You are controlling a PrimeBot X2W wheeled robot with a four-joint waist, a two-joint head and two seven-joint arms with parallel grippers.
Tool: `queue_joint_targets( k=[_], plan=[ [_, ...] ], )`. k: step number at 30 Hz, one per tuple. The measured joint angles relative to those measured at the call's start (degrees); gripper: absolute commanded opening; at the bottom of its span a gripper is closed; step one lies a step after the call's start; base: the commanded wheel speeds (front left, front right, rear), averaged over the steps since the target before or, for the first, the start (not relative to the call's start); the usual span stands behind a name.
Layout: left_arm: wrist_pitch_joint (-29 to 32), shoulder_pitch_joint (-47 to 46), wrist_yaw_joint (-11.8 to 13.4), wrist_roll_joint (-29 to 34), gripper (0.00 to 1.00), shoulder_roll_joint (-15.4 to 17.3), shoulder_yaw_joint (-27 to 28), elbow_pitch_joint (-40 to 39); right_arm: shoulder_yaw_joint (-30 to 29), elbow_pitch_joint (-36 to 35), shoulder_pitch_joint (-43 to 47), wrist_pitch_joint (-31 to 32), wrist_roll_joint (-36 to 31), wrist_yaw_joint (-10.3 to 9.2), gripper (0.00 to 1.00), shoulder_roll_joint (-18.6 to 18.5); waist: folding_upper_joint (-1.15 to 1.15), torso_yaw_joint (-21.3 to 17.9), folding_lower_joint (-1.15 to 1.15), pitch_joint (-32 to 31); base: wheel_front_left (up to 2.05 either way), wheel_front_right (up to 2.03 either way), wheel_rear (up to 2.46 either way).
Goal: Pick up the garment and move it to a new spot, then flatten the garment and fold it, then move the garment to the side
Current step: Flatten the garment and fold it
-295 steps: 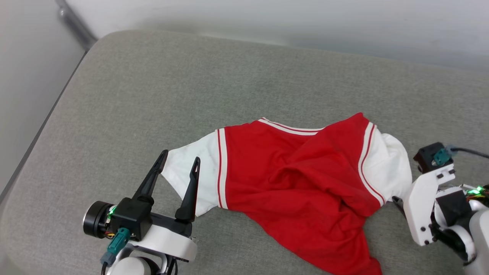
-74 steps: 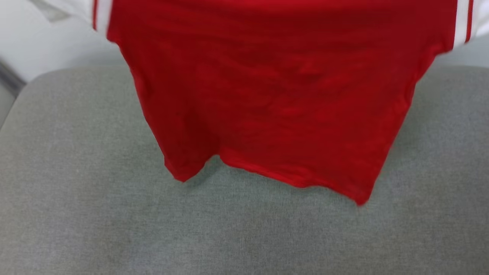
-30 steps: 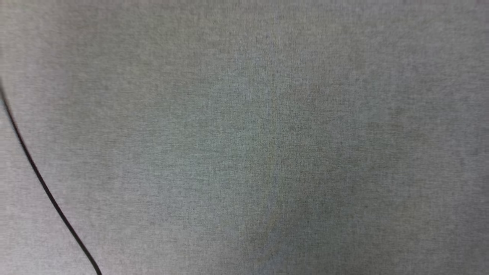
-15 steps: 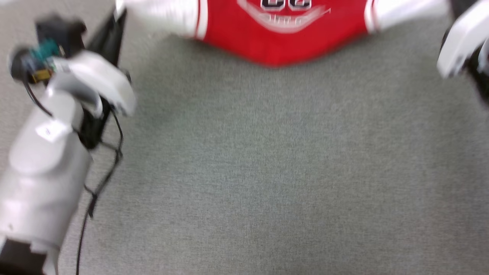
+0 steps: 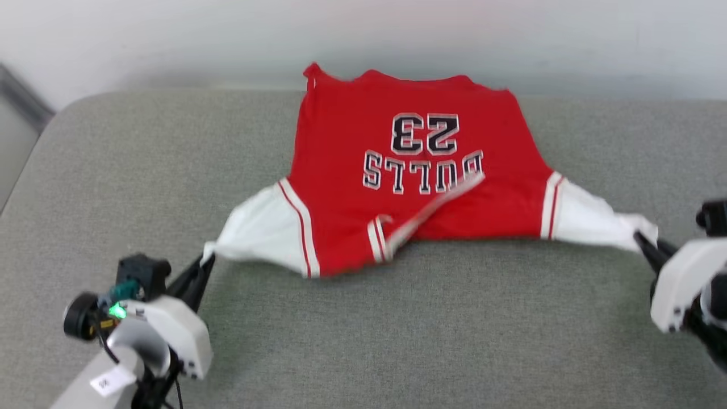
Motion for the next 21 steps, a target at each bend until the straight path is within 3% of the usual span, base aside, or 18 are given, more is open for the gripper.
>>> queue_joint_targets(
  k=[16,21],
  plan=[
    [6.9,23.75,6.57,-6.13,0.0,8.23,0.89,-16.28,-9.56,-13.01,24.75,6.71,1.2,0.02,0.0,-1.11,0.0,-0.63,0.01,-6.79,0.0,0.0,0.0],
    [7.98,27.55,7.12,-8.04,0.0,10.2,1.53,-19.73,-12.06,-17.2,30.14,10.74,1.8,0.02,0.0,-1.0,0.0,-0.83,0.02,-7.02,0.0,0.0,0.0]
  ],
)
